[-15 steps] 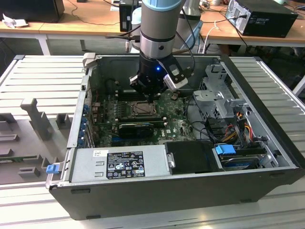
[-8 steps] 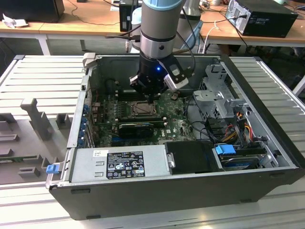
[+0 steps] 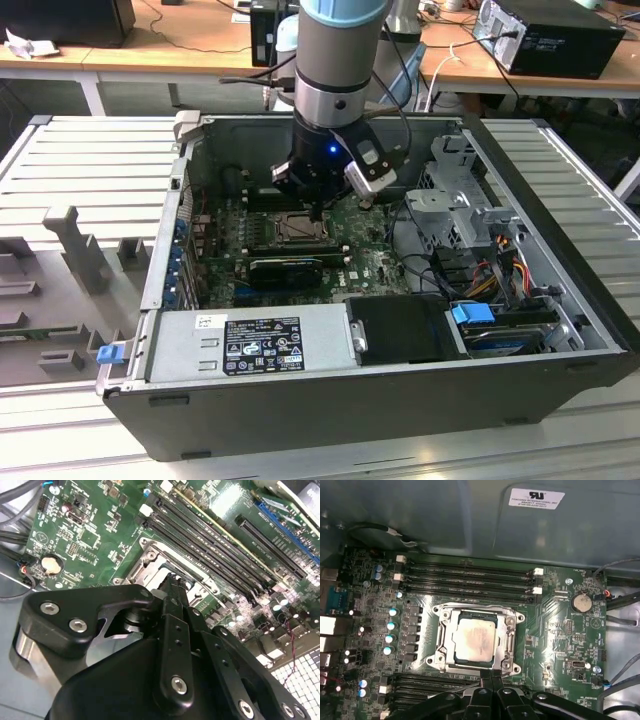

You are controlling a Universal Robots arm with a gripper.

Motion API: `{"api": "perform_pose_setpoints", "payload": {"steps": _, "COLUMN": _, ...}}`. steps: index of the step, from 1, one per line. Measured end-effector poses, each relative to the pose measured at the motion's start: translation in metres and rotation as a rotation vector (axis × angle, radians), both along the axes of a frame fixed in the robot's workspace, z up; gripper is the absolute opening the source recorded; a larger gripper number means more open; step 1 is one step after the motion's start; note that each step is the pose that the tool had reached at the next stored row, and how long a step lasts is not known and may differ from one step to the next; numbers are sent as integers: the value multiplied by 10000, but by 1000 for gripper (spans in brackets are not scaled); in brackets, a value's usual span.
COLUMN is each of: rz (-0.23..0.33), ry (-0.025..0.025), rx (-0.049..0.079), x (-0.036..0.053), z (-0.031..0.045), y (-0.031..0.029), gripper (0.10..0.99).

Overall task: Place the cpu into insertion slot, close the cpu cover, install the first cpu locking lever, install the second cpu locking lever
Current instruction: 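Install the second cpu locking lever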

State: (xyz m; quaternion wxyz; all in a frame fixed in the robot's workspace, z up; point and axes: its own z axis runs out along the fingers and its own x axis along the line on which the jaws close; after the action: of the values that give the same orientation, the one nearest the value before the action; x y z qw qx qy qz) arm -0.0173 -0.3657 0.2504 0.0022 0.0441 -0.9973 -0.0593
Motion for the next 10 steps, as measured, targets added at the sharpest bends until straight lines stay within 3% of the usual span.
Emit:
{"api": "perform_pose_setpoints", "payload": {"steps": 4, "rz": -2, "ry": 80, "rx": 1, "x": -14, "z": -84, "y": -45, "gripper": 106}}
{"api": "perform_pose_setpoints", "payload": {"steps": 7, "rz": -116, "ry": 87, "rx": -1, "x": -49, "z": -121, "y": -56, "gripper": 106}}
{"api": "perform_pose_setpoints", "payload": {"steps": 10, "rz": -114, "ry": 86, "rx": 1, "x": -108, "z": -127, "y": -110, "gripper": 106}}
